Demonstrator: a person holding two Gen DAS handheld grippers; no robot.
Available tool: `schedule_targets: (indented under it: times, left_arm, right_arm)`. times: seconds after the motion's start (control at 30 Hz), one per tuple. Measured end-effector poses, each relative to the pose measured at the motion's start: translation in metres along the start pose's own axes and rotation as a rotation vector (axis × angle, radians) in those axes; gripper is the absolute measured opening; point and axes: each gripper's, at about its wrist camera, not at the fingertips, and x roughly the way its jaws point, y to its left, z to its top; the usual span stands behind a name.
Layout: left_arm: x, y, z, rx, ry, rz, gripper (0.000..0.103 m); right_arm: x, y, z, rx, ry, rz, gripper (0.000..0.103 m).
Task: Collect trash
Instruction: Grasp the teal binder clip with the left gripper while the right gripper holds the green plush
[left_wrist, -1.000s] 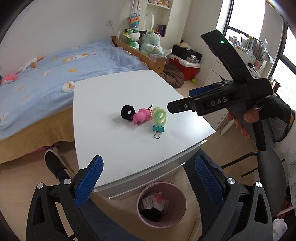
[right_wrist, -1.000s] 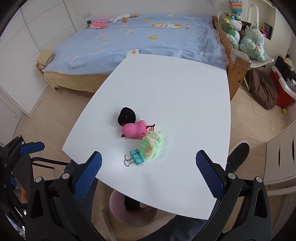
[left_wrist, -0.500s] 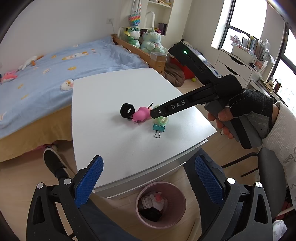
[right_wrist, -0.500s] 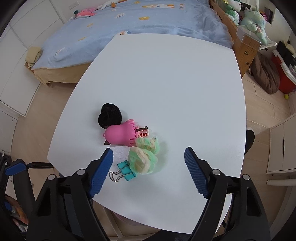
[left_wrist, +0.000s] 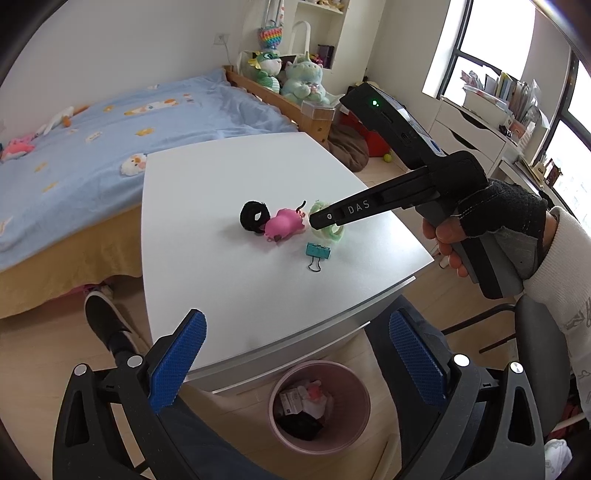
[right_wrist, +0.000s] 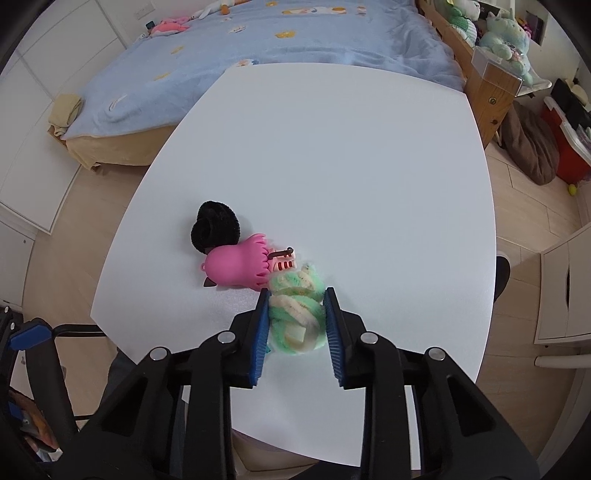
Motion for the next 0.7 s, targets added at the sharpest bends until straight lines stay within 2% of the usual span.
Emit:
schedule_targets:
  times: [0.37,0.7]
  left_arm:
    - [0.014,-0.013,0.016,0.045,0.023,-0.016,0.096]
    - [0.043,-0.022,0.041,0.124,0.081,-0.036,0.096]
  right_arm:
    - [-0.032,-0.002,-0.003,-0.006,-0.048,-0.007,0.028]
    - [-0.050,-0.015,-0.007,-0.002,-0.049,-0.021,0.028]
